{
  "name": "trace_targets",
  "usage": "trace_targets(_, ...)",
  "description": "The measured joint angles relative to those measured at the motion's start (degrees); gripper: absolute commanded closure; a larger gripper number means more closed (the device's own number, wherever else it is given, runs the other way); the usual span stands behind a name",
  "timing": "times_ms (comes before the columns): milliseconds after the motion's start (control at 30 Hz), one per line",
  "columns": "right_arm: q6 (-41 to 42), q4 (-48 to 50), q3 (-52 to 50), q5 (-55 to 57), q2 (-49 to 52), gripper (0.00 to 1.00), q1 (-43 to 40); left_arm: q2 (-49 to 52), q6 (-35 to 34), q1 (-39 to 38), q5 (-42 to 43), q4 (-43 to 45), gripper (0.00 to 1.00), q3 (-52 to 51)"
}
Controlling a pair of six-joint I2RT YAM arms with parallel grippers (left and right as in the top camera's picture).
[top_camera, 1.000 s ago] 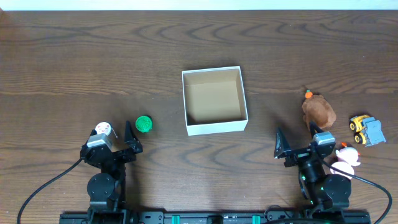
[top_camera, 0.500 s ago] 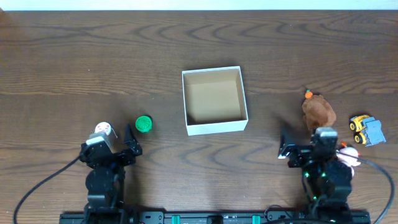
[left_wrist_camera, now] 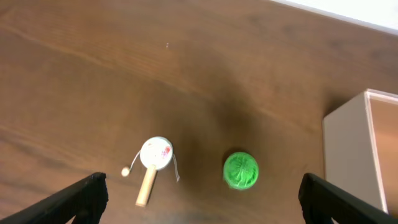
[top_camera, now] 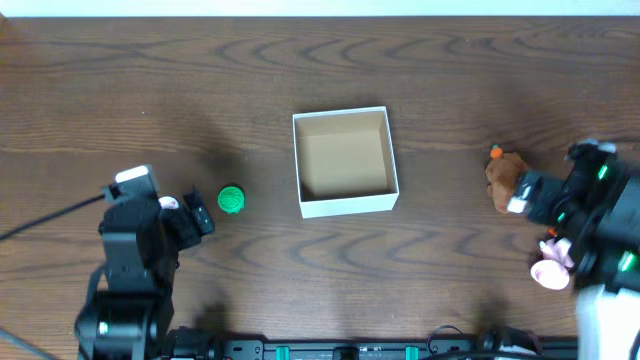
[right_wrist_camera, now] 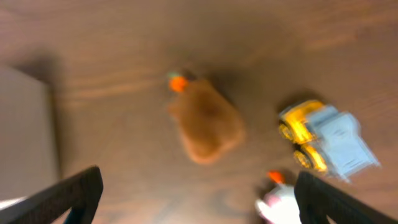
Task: Pack container
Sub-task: 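Reach the right gripper to the yellow toy truck and grasp it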
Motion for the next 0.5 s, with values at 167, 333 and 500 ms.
trace_targets(167, -5.5, -8.3, 13.8, 1.1, 17.3, 0.01, -4.4, 5.1, 0.0, 0.0, 0.9, -1.8, 0.02, 1.4)
trace_targets(333, -14.0, -8.8, 19.8, 1.6, 26.0, 0.01, -5.0, 6.0, 0.0, 0.0, 2.8, -1.7, 0.02, 1.4)
trace_targets(500, -28.6, -7.3, 20.7, 1.9, 28.6, 0.01, -5.0, 6.0, 0.0, 0.0, 3.3, -0.8, 0.02, 1.4)
